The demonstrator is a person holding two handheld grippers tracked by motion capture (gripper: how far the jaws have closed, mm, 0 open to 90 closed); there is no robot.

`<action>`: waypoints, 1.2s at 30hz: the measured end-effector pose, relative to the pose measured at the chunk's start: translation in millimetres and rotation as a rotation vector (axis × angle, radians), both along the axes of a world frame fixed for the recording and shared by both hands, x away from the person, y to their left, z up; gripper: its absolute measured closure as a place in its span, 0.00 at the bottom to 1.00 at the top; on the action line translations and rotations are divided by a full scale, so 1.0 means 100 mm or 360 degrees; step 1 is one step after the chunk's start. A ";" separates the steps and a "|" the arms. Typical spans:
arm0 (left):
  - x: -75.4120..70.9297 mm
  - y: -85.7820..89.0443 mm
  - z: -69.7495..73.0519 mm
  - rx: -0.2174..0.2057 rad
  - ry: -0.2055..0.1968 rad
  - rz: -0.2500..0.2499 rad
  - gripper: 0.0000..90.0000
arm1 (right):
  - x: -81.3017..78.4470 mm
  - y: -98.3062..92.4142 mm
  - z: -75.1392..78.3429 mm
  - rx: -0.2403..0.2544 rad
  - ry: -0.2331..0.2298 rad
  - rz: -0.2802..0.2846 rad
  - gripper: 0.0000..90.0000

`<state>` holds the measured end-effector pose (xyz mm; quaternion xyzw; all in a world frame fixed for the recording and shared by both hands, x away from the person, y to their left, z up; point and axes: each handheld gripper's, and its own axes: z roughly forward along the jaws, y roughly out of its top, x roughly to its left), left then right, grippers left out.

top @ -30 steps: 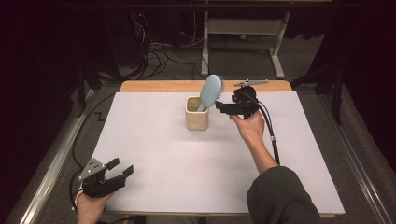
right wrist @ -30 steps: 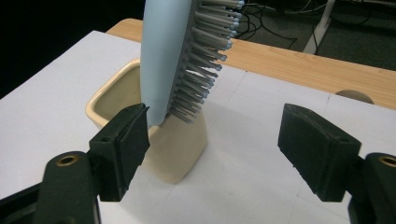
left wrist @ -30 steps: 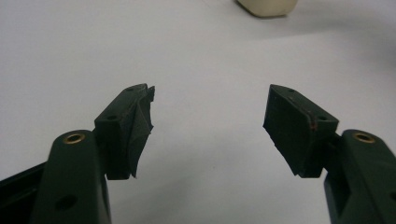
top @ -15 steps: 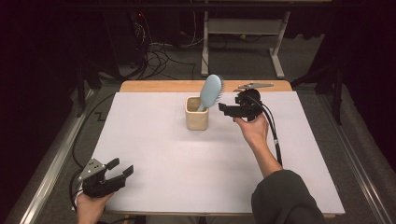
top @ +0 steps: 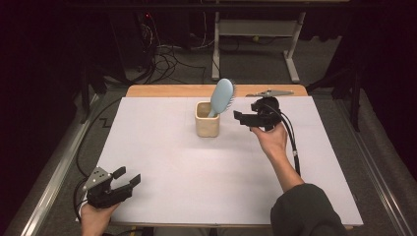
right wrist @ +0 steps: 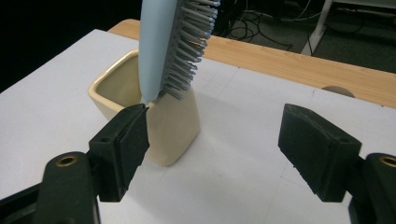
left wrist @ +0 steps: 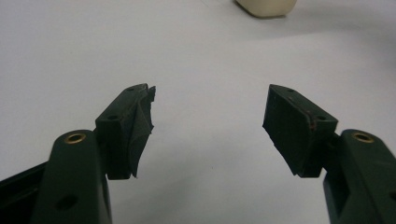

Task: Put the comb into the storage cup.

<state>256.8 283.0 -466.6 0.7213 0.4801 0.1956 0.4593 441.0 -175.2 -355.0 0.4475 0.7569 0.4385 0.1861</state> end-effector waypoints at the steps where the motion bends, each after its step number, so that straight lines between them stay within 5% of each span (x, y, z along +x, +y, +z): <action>1: 0.00 0.00 0.00 0.0001 0.0000 0.0000 0.37 | -0.01 0.00 0.00 0.0000 0.0001 0.0001 0.28; 36: 0.01 -0.01 -0.01 0.0005 0.0011 -0.0011 0.37 | -0.25 -0.24 -0.03 0.0012 -0.0065 0.0008 0.28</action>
